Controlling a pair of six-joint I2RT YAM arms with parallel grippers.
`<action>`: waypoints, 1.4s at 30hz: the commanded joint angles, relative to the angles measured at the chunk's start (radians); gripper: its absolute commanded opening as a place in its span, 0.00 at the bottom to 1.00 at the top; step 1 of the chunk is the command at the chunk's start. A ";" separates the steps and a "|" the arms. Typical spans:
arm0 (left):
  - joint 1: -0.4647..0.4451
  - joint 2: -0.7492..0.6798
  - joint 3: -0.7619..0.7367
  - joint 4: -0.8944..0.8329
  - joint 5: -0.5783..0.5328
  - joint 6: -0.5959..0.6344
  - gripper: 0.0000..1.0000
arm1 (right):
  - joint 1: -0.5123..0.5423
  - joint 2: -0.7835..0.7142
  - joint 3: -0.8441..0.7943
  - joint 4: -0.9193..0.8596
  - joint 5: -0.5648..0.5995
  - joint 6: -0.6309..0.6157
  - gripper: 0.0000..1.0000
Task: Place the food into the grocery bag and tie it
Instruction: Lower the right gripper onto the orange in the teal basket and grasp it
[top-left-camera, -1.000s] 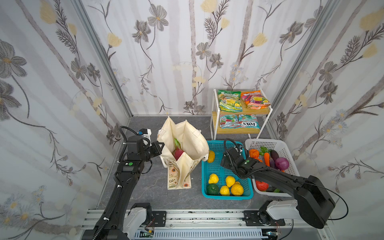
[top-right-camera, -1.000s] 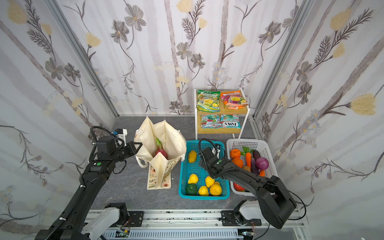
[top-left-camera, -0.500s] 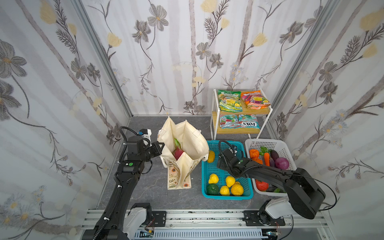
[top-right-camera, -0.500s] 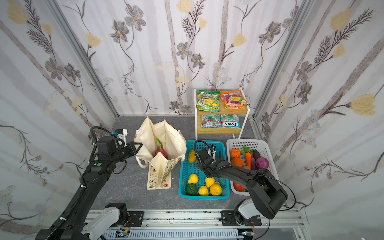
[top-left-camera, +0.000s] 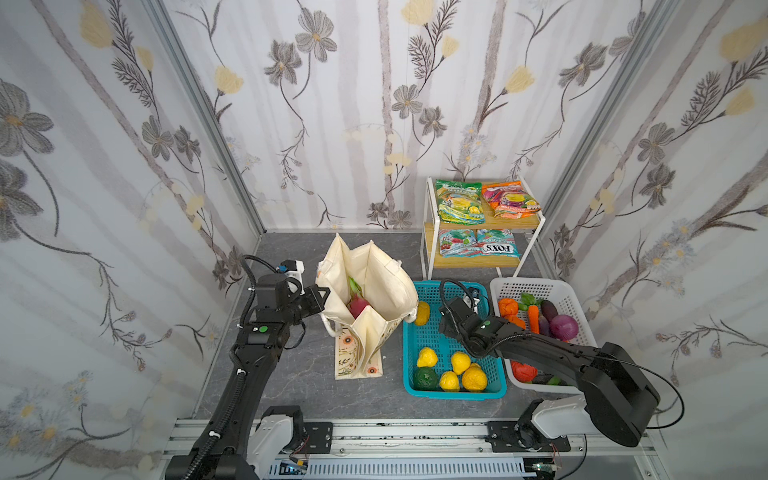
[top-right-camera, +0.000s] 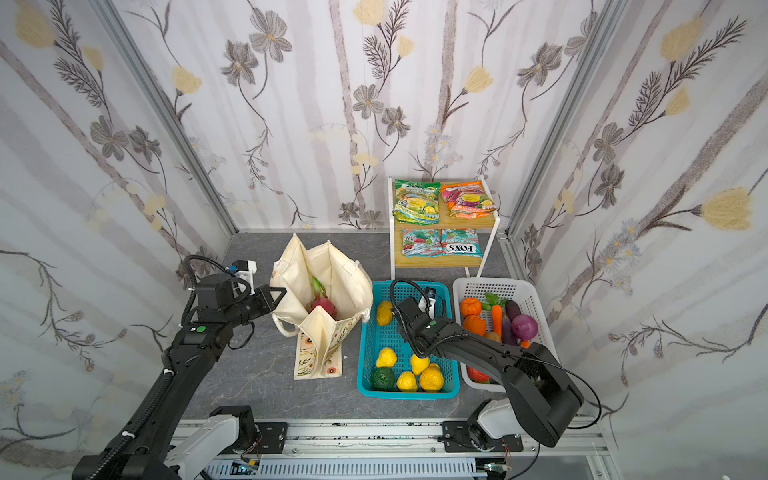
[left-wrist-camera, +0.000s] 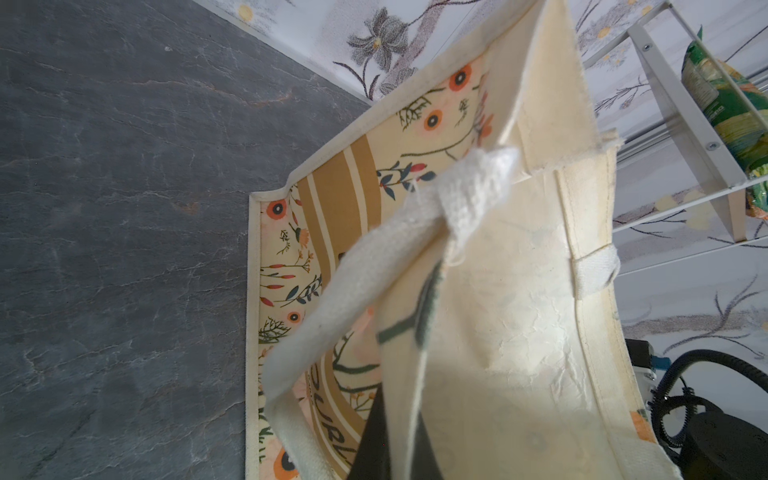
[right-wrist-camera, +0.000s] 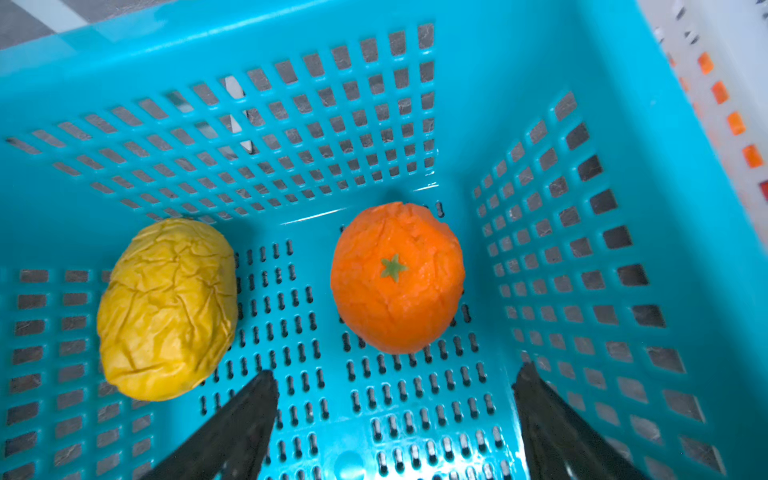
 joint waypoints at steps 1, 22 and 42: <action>0.000 -0.005 0.003 -0.001 0.008 -0.004 0.00 | 0.001 0.052 0.034 0.006 0.016 -0.008 0.89; -0.001 -0.005 -0.001 0.003 0.003 -0.007 0.00 | -0.023 0.044 0.044 0.040 0.019 -0.123 0.88; -0.001 -0.028 -0.010 0.003 0.001 -0.008 0.00 | -0.046 0.045 0.018 0.257 -0.164 -0.161 0.75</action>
